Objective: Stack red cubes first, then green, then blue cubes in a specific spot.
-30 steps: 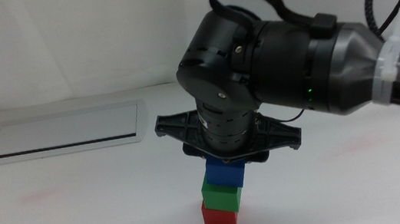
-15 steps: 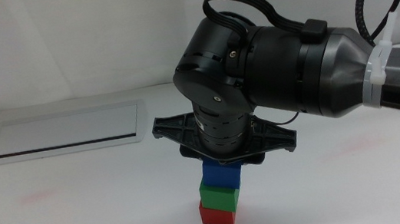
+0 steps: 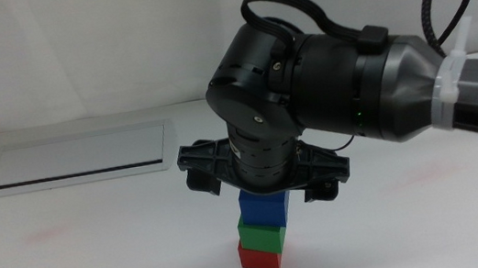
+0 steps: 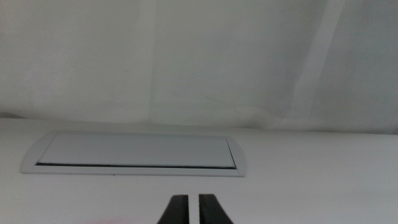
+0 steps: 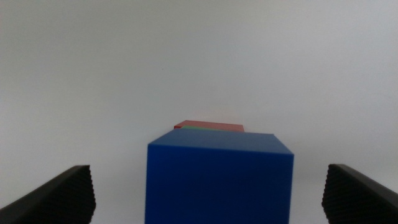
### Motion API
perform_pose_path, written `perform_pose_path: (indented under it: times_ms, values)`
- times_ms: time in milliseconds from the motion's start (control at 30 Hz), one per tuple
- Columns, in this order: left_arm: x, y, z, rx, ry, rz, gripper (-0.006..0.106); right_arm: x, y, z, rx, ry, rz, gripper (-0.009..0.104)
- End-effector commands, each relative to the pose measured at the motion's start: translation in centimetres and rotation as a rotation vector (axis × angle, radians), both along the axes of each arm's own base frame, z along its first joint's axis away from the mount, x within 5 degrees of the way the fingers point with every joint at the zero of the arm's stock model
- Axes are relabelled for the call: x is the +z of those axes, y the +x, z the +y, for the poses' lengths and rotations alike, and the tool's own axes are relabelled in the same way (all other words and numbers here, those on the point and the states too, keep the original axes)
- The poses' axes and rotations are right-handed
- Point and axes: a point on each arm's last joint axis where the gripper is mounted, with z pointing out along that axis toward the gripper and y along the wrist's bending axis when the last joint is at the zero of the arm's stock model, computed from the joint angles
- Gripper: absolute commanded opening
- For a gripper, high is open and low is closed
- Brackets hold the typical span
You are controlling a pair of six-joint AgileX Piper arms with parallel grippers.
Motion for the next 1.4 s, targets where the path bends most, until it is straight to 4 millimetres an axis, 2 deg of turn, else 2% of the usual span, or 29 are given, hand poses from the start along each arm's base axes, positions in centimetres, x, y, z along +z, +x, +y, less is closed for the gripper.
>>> perform_pose_path:
  times_ms: [0,100,267,500,700,867,1000,1067,1133,1200,1267,1300,1367]
  values:
    - [-1.1,-0.2,0.0,-0.001,-0.005,0.018,-0.003,1.1,-0.1,-0.2,0.016,0.010,-0.034,0.103]
    - [-1.1,-0.2,0.0,-0.001,-0.005,0.018,-0.003,1.7,-0.3,-0.3,0.031,0.029,-0.049,0.103]
    - [-1.1,-0.2,0.0,-0.001,-0.005,0.018,-0.003,3.8,-0.6,-1.1,0.095,0.044,-0.101,0.103]
    - [-1.1,-0.2,0.0,-0.001,-0.005,0.018,-0.003,8.6,-0.4,-3.7,0.288,0.007,-0.285,0.099]
    - [-1.1,-0.2,0.0,-0.001,-0.005,0.018,-0.003,12.1,2.7,-9.2,0.349,-0.037,-0.374,0.097]
    - [-1.1,-0.2,0.0,-0.001,-0.004,0.018,-0.003,13.9,5.9,-15.6,0.391,-0.147,-0.424,0.097]
    - [-1.1,-0.2,0.0,-0.001,-0.004,0.018,-0.003,15.1,7.8,-21.3,0.337,-0.198,-0.455,0.095]
    - [-1.1,-0.2,0.0,-0.001,-0.004,0.018,-0.003,15.8,8.3,-24.1,0.306,-0.195,-0.474,0.087]
    - [-1.1,-0.2,0.0,-0.001,-0.004,0.018,-0.003,16.3,8.2,-26.3,0.257,-0.174,-0.502,0.070]
    - [-1.1,-0.2,0.0,-0.001,-0.004,0.018,-0.003,17.0,7.3,-28.3,0.187,-0.155,-0.549,0.041]
    - [-1.1,-0.2,0.0,-0.001,-0.004,0.018,-0.003,17.3,5.9,-29.9,0.145,-0.163,-0.598,0.006]
    - [-1.1,-0.2,0.0,-0.001,-0.004,0.018,-0.003,17.1,5.2,-30.4,0.133,-0.175,-0.618,-0.002]
    - [-1.1,-0.2,0.0,-0.001,-0.004,0.018,-0.003,17.1,2.7,-31.2,0.135,-0.219,-0.679,-0.002]
